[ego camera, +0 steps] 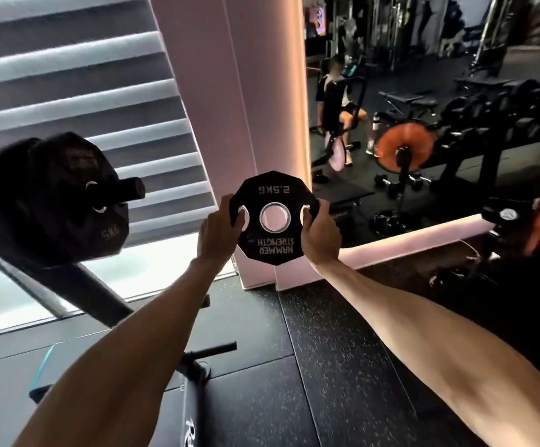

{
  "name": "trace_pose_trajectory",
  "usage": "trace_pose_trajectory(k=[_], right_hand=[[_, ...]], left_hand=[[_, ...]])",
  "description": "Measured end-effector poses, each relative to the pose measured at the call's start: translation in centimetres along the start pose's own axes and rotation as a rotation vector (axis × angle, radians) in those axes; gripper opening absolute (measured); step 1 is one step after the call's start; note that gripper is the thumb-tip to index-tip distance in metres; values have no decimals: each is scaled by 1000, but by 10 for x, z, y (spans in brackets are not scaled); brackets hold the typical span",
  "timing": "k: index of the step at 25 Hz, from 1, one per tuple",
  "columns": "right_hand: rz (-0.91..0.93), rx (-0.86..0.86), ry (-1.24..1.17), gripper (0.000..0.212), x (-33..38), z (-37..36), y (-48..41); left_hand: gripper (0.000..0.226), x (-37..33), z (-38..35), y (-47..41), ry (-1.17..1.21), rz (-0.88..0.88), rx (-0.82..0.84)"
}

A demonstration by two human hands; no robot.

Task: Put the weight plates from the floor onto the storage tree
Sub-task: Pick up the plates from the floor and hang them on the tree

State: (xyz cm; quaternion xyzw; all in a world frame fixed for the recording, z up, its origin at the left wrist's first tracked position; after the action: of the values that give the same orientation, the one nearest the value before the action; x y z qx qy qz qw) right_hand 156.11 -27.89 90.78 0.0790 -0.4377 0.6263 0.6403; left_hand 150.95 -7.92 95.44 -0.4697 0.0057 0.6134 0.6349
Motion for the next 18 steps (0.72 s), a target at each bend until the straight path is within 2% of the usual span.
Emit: trace_pose_trajectory(k=[6,11,18], right_hand=[[57,31,-192,34,53,-71,-65],[140,208,-366,34,102,-128,-109],[339,410,-589,30,164,-174,-101]], left_hand=[[34,14,30,-61,-192,-63,-234],[40,14,54,-97,-446,-60,-441],[33,7,87,-81,-781,-23,-592]])
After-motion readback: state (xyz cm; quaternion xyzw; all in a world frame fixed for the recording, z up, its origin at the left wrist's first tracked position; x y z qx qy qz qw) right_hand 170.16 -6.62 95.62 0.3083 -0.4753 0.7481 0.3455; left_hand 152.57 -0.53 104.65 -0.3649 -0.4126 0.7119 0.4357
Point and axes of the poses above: each hand's wrist, its own y-axis away from the middle knuckle, its own z-axis out of the back of the hand, x = y × z, the point moved 2 cm from there along -y, towards the middle knuckle, and after that the axes turned 15 degrees about y, right-handed, at the moved point
